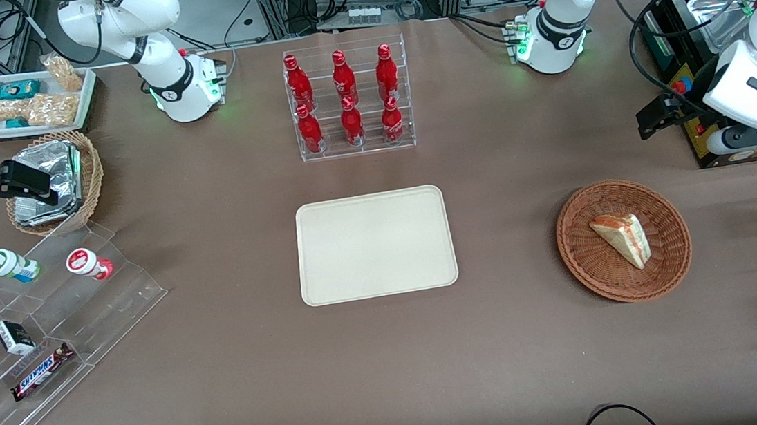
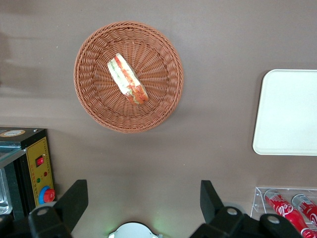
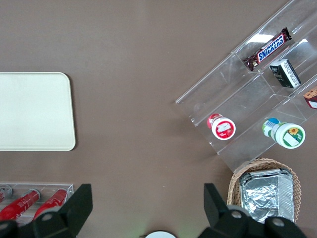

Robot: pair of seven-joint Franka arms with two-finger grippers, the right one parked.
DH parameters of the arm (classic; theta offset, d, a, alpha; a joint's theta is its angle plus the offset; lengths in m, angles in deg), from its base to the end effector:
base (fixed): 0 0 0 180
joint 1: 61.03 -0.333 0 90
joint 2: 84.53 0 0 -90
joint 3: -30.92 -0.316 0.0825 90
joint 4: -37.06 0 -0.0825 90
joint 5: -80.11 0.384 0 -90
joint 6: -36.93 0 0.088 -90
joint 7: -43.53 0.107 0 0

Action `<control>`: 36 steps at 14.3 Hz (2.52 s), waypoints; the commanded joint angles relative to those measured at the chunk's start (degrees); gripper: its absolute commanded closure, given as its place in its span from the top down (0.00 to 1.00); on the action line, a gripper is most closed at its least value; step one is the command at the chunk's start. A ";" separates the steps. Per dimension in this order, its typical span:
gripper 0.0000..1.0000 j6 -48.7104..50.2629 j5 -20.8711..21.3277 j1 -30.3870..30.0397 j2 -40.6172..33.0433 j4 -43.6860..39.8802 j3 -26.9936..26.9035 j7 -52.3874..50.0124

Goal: Place sandwich from basket to tray
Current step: 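Move the left gripper over the sandwich in the wicker basket, then lower the left gripper and close it on the wrapped sandwich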

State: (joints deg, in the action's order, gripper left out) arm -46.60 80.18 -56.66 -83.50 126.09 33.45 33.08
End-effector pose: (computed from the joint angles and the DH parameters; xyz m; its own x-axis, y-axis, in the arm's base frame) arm 0.5436 -0.0654 0.6133 0.9918 0.0627 -0.1117 0.0608 -0.9979 -0.0210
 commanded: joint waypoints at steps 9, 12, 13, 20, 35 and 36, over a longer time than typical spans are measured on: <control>1.00 -13.62 5.73 0.56 3.97 11.66 -0.94 2.98; 1.00 -29.97 5.82 -1.90 3.89 24.58 -1.47 2.90; 1.00 -35.68 5.82 -2.51 3.98 28.36 -1.56 2.72; 1.00 -54.19 4.59 -5.16 8.63 36.14 -1.47 -21.32; 0.04 -47.84 5.12 -4.28 10.85 31.85 -0.69 -33.25; 0.04 -40.99 5.03 -3.58 10.05 28.70 0.19 -31.57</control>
State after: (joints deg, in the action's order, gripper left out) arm -98.12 84.85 -61.39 -69.44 158.72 32.61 -1.48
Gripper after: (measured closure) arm 0.727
